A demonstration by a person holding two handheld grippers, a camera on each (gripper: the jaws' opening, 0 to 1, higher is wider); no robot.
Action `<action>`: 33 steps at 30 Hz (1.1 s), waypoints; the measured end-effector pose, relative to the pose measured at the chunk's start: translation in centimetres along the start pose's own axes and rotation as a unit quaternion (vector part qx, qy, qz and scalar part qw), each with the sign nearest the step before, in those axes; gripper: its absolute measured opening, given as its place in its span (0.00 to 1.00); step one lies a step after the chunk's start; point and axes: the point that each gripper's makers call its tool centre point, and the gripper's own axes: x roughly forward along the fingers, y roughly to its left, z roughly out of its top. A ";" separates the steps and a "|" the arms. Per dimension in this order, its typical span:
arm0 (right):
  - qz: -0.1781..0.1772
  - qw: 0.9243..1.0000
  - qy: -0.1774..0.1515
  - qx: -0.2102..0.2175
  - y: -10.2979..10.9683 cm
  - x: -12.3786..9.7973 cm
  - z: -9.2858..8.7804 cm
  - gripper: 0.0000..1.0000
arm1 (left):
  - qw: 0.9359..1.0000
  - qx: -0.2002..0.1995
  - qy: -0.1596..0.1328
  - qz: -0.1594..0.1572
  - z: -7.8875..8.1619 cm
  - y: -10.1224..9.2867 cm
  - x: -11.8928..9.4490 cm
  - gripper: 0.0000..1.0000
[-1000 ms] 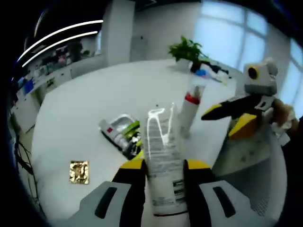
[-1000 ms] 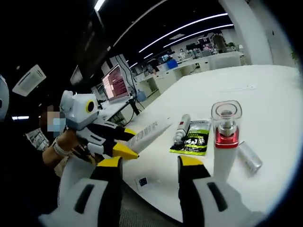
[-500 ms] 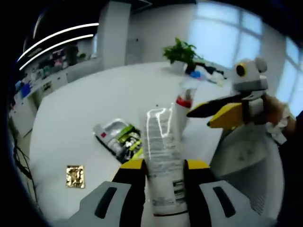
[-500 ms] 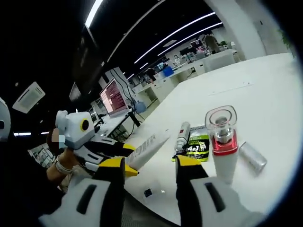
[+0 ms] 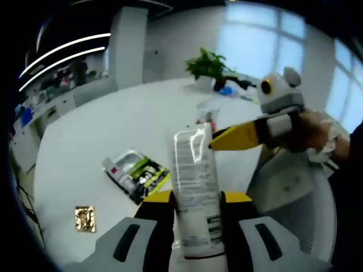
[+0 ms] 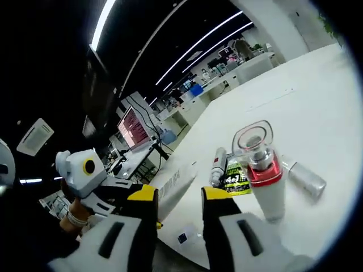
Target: Arrange the skincare products in the storage area until every visible bottle or jar stands upright without overlapping.
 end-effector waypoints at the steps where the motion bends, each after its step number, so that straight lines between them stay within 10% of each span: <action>1: 0.002 1.000 -0.001 0.008 0.0 0.0 0.0 0.28 | 1.000 0.001 -0.001 0.000 0.0 -0.1 0.1 0.28; 21: 0.023 0.996 -0.012 0.082 0.7 -0.1 0.3 0.09 | 0.999 0.031 0.010 0.013 -0.5 -0.3 0.6 0.28; 33: 0.020 1.000 0.001 0.003 2.3 0.3 0.8 0.07 | 0.999 0.044 0.021 0.020 -0.8 0.3 1.2 0.27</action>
